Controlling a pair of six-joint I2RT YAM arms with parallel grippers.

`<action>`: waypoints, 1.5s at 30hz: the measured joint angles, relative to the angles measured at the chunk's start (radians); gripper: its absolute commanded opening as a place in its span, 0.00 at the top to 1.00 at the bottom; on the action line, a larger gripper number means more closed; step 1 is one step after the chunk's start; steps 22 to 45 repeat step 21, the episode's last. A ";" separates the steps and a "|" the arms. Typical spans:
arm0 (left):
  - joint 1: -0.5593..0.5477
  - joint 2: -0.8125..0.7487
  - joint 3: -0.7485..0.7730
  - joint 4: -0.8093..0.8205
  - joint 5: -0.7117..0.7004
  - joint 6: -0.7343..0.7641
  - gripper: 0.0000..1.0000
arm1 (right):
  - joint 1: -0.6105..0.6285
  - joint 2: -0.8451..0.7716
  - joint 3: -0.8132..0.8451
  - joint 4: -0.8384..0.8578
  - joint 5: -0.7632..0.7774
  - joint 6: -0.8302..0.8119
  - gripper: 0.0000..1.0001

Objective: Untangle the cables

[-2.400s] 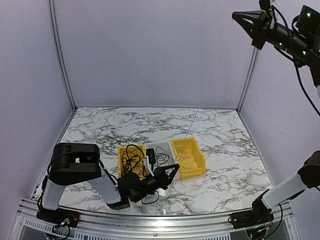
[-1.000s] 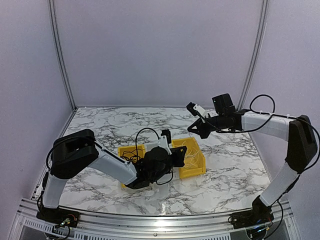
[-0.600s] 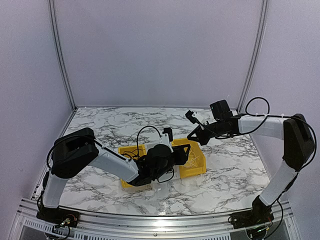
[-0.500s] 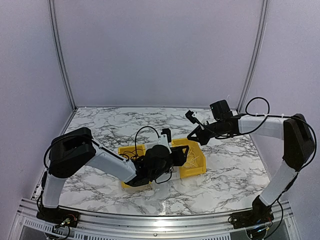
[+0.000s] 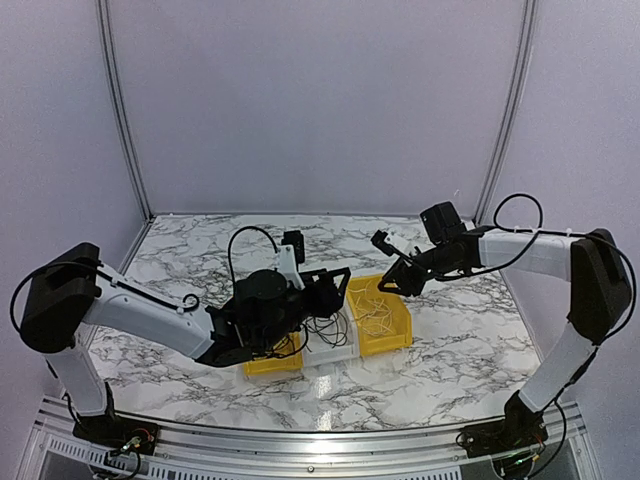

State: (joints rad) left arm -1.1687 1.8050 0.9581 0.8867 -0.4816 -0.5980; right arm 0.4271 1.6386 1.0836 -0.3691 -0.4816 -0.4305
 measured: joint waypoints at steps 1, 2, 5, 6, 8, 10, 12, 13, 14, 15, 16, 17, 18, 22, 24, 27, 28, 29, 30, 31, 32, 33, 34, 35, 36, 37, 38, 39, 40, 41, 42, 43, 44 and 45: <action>0.000 -0.025 -0.027 -0.003 -0.004 0.014 0.29 | -0.002 -0.012 0.000 -0.008 0.011 -0.008 0.62; 0.000 -0.050 -0.052 -0.011 -0.010 0.033 0.26 | -0.005 -0.027 0.000 -0.012 0.018 -0.011 0.56; 0.002 -0.134 -0.106 -0.086 -0.040 0.083 0.20 | -0.042 -0.118 0.000 -0.012 0.035 -0.008 0.40; 0.003 -0.169 -0.117 -0.130 -0.057 0.099 0.16 | -0.068 -0.158 0.000 -0.004 0.040 -0.005 0.35; 0.010 -0.251 -0.134 -0.210 -0.097 0.139 0.12 | -0.134 -0.238 -0.003 0.023 0.046 0.010 0.28; 0.022 -0.328 -0.142 -0.291 -0.139 0.177 0.05 | -0.210 -0.303 -0.011 0.059 0.046 0.030 0.19; 0.047 -0.405 -0.141 -0.390 -0.176 0.212 0.01 | -0.294 -0.364 -0.031 0.097 0.046 0.057 0.10; 0.067 -0.441 -0.138 -0.450 -0.193 0.228 0.01 | -0.331 -0.393 -0.046 0.117 0.047 0.071 0.03; 0.091 -0.468 -0.132 -0.510 -0.208 0.239 0.01 | -0.365 -0.422 -0.064 0.139 0.049 0.088 0.02; 0.121 -0.491 -0.122 -0.578 -0.220 0.249 0.01 | -0.385 -0.444 -0.079 0.154 0.054 0.102 0.02; 0.148 -0.506 -0.114 -0.624 -0.231 0.260 0.01 | -0.399 -0.468 -0.096 0.172 0.061 0.116 0.01; 0.191 -0.525 -0.104 -0.692 -0.235 0.279 0.01 | -0.405 -0.492 -0.109 0.190 0.068 0.137 0.02; 0.222 -0.538 -0.101 -0.728 -0.240 0.293 0.01 | -0.405 -0.504 -0.114 0.200 0.071 0.154 0.02; 0.338 -0.583 -0.100 -0.836 -0.241 0.335 0.01 | -0.405 -0.514 -0.109 0.243 0.096 0.227 0.01; 0.338 -0.583 -0.100 -0.836 -0.241 0.335 0.01 | -0.405 -0.514 -0.109 0.243 0.096 0.227 0.01; 0.338 -0.583 -0.100 -0.836 -0.241 0.335 0.01 | -0.405 -0.514 -0.109 0.243 0.096 0.227 0.01; 0.338 -0.583 -0.100 -0.836 -0.241 0.335 0.01 | -0.405 -0.514 -0.109 0.243 0.096 0.227 0.01; 0.338 -0.583 -0.100 -0.836 -0.241 0.335 0.01 | -0.405 -0.514 -0.109 0.243 0.096 0.227 0.01; 0.338 -0.583 -0.100 -0.836 -0.241 0.335 0.01 | -0.405 -0.514 -0.109 0.243 0.096 0.227 0.01; 0.338 -0.583 -0.100 -0.836 -0.241 0.335 0.01 | -0.405 -0.514 -0.109 0.243 0.096 0.227 0.01; 0.338 -0.583 -0.100 -0.836 -0.241 0.335 0.01 | -0.405 -0.514 -0.109 0.243 0.096 0.227 0.01; 0.338 -0.583 -0.100 -0.836 -0.241 0.335 0.01 | -0.405 -0.514 -0.109 0.243 0.096 0.227 0.01; 0.338 -0.583 -0.100 -0.836 -0.241 0.335 0.01 | -0.405 -0.514 -0.109 0.243 0.096 0.227 0.01; 0.338 -0.583 -0.100 -0.836 -0.241 0.335 0.01 | -0.405 -0.514 -0.109 0.243 0.096 0.227 0.01; 0.338 -0.583 -0.100 -0.836 -0.241 0.335 0.01 | -0.405 -0.514 -0.109 0.243 0.096 0.227 0.01; 0.338 -0.583 -0.100 -0.836 -0.241 0.335 0.01 | -0.405 -0.514 -0.109 0.243 0.096 0.227 0.01; 0.338 -0.583 -0.100 -0.836 -0.241 0.335 0.01 | -0.405 -0.514 -0.109 0.243 0.096 0.227 0.01; 0.338 -0.583 -0.100 -0.836 -0.241 0.335 0.01 | -0.405 -0.514 -0.109 0.243 0.096 0.227 0.01; 0.338 -0.583 -0.100 -0.836 -0.241 0.335 0.01 | -0.405 -0.514 -0.109 0.243 0.096 0.227 0.01; 0.338 -0.583 -0.100 -0.836 -0.241 0.335 0.01 | -0.405 -0.514 -0.109 0.243 0.096 0.227 0.01; 0.338 -0.583 -0.100 -0.836 -0.241 0.335 0.01 | -0.405 -0.514 -0.109 0.243 0.096 0.227 0.01; 0.338 -0.583 -0.100 -0.836 -0.241 0.335 0.01 | -0.405 -0.514 -0.109 0.243 0.096 0.227 0.01; 0.338 -0.583 -0.100 -0.836 -0.241 0.335 0.01 | -0.405 -0.514 -0.109 0.243 0.096 0.227 0.01; 0.338 -0.583 -0.100 -0.836 -0.241 0.335 0.01 | -0.405 -0.514 -0.109 0.243 0.096 0.227 0.01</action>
